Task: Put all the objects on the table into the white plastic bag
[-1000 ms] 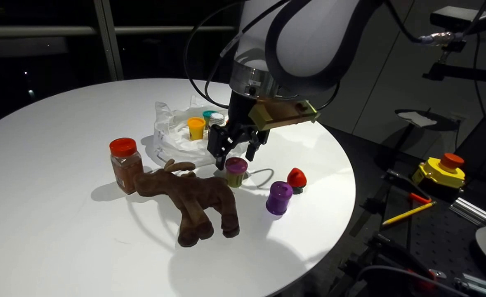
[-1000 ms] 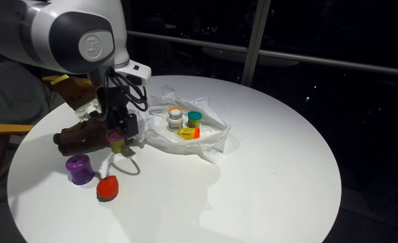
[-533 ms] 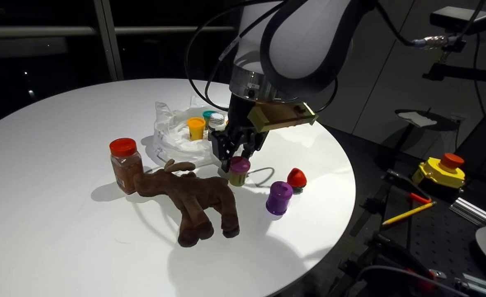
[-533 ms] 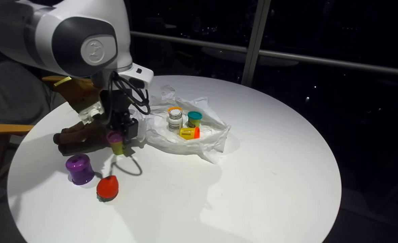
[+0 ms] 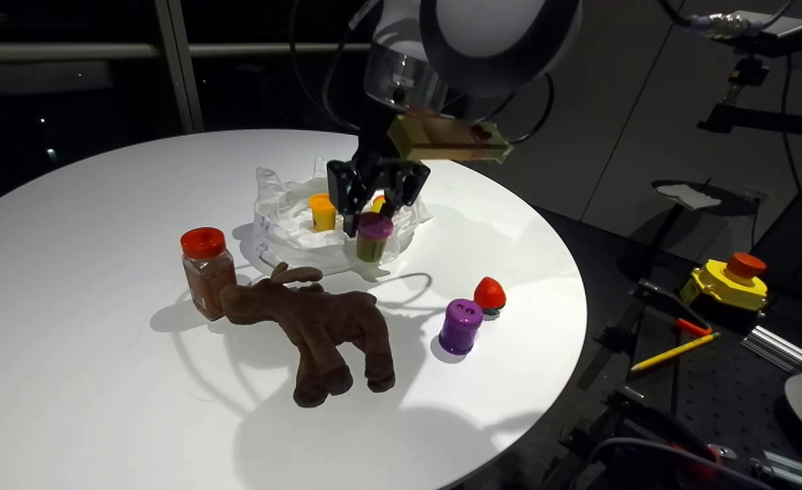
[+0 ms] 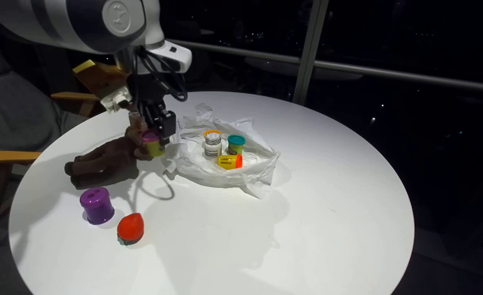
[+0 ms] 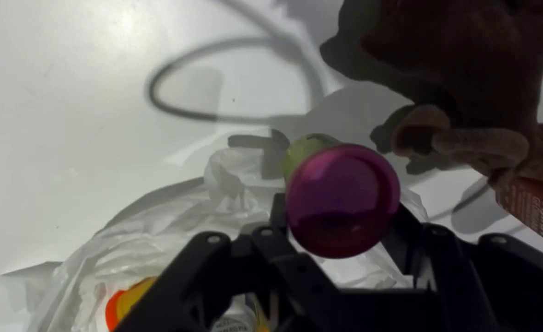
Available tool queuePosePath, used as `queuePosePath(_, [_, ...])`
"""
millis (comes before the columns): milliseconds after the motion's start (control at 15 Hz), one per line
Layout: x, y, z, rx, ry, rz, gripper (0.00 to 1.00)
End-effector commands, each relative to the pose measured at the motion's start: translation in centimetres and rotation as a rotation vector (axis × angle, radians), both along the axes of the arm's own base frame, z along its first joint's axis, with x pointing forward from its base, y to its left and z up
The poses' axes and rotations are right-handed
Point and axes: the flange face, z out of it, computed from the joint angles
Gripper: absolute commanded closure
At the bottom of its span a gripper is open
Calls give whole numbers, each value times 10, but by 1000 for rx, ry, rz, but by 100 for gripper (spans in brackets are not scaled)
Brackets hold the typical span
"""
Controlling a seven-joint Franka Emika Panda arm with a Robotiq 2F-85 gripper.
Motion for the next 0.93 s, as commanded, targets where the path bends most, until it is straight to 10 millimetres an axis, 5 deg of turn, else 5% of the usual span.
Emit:
queuePosePath(0, [25,4,45,-9,-67,-52,79])
queuePosePath(333, [66,-12,45,16,-115,-118,79])
queuePosePath(867, [100,-35,-28,22,-51,-191,79])
